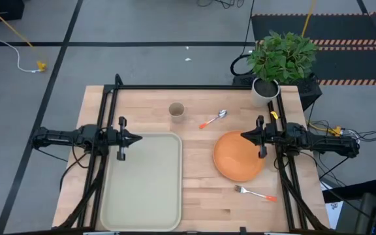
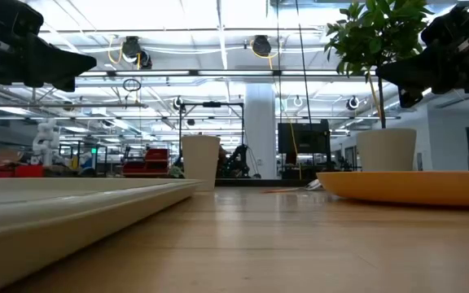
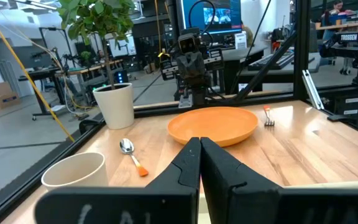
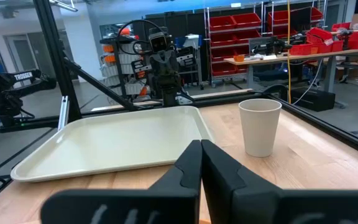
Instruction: Pick and place plate/cup/fork/spoon on tray
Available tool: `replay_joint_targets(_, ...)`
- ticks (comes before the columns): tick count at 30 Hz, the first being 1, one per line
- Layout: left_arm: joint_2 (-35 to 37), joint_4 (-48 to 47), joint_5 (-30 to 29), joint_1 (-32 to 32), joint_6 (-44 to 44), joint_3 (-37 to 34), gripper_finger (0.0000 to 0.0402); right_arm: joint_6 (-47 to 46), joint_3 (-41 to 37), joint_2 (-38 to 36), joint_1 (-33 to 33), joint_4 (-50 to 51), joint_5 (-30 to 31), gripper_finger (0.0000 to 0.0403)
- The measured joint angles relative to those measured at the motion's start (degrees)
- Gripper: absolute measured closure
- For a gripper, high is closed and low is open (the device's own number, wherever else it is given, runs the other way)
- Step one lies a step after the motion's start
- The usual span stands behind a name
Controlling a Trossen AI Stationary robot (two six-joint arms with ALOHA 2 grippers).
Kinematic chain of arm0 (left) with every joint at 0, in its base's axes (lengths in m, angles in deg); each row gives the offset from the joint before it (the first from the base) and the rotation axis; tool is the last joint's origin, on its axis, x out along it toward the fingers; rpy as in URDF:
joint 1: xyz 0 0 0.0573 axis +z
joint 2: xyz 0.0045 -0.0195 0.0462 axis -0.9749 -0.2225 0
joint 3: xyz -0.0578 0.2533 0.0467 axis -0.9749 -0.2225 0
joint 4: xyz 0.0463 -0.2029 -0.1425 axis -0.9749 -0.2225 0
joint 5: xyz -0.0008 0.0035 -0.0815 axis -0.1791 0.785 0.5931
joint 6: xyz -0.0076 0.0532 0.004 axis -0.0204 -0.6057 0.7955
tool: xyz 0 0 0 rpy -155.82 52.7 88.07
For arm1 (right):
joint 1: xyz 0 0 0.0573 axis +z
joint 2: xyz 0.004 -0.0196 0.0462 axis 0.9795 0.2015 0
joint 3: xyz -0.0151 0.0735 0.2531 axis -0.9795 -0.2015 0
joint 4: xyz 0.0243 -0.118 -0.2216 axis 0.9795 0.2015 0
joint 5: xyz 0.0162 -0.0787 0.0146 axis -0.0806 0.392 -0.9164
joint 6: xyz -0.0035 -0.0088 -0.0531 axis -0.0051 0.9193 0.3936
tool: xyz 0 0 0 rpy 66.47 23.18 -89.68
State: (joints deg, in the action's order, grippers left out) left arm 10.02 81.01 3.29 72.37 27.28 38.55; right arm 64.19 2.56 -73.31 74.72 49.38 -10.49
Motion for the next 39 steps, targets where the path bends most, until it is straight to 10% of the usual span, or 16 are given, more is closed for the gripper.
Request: replay_joint_targets(39, 0.0, 0.0, 0.0, 0.0, 0.0, 0.0, 0.0387, -7.1, 0.0, 0.0, 0.0, -2.6, 0.0, 0.0403)
